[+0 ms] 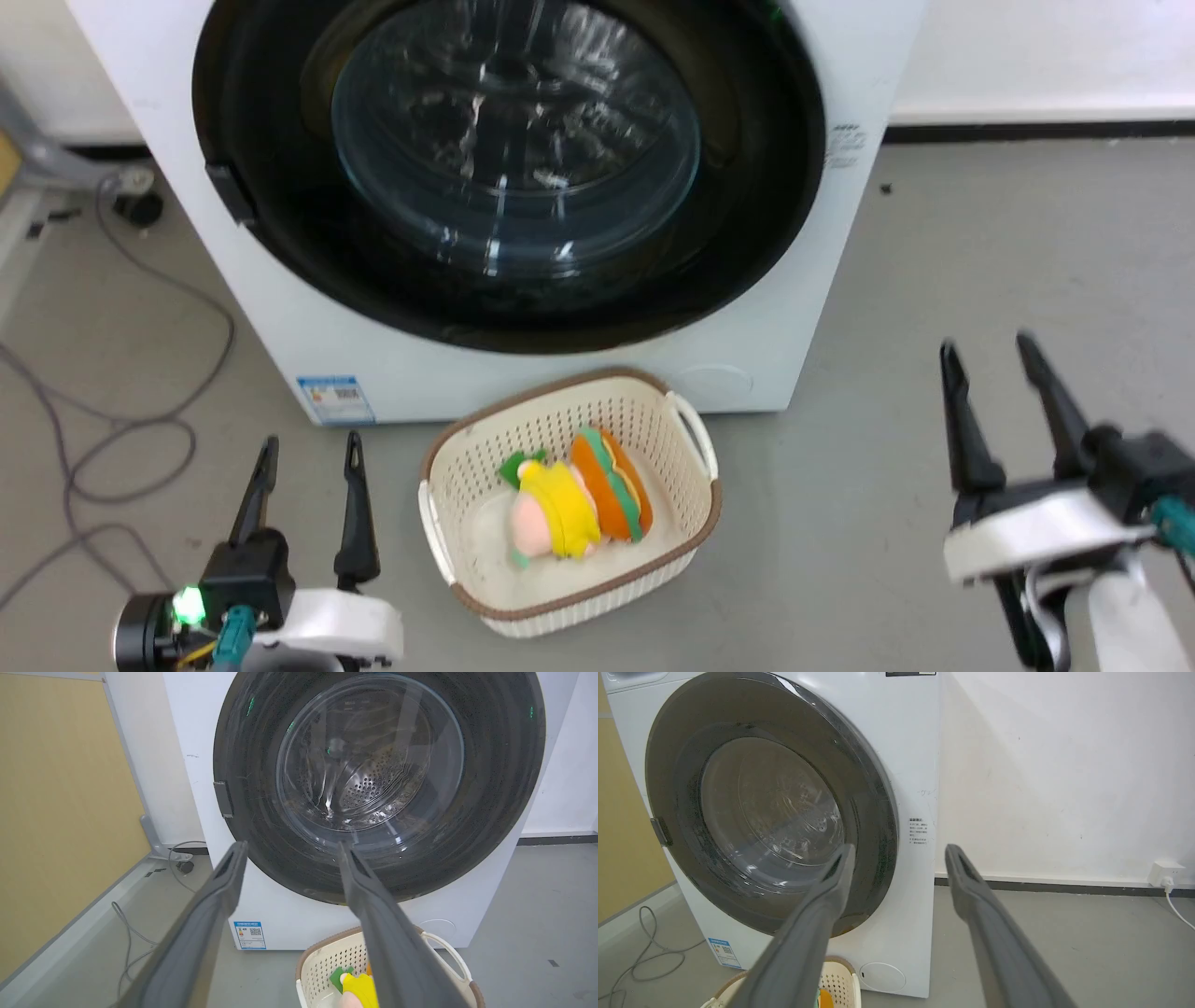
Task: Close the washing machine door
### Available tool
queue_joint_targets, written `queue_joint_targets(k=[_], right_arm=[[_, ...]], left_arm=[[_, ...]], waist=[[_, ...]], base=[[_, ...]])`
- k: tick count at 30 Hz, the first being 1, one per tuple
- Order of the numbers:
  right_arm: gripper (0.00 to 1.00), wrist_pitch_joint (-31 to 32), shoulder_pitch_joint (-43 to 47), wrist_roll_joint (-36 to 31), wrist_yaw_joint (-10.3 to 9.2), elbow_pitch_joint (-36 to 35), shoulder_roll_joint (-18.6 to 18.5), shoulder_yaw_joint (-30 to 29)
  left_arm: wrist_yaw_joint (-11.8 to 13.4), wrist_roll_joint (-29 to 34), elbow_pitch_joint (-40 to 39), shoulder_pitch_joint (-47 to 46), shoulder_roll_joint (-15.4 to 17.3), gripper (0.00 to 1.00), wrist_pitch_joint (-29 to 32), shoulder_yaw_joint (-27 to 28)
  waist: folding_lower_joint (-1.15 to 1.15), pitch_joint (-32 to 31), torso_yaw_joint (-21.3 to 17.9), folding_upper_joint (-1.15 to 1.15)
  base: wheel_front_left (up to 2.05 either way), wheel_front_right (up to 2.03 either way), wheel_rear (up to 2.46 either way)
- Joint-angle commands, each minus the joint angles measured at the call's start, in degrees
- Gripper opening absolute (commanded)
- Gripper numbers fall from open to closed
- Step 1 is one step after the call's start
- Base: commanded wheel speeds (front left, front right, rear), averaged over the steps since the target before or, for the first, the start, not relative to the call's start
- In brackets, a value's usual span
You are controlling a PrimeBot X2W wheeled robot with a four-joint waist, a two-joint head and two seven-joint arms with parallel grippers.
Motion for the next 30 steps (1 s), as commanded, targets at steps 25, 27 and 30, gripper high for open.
queue_joint_targets(k=[25,27,30], right_arm=[[0.0,0.7,12.4,3.6,0.0,-6.2,0.5,3.5],[0.0,0.9,12.4,3.5,0.0,-6.3,0.5,3.5],[0.0,1.3,12.4,3.3,0.0,-6.5,0.5,3.5]], left_arm=[[-0.1,0.1,0.2,3.6,-0.1,0.0,0.7,-0.2],[-0.1,0.1,0.1,3.6,-0.1,0.0,1.0,-0.2],[-0.2,0.1,0.0,3.6,-0.2,0.0,1.3,-0.2]], waist=[[0.01,-4.4,-1.4,0.0],[0.01,-4.4,-1.3,0.0],[0.01,-4.4,-1.2,0.0]], base=[[0.0,0.0,0.0],[0.0,0.0,0.0],[0.0,0.0,0.0]])
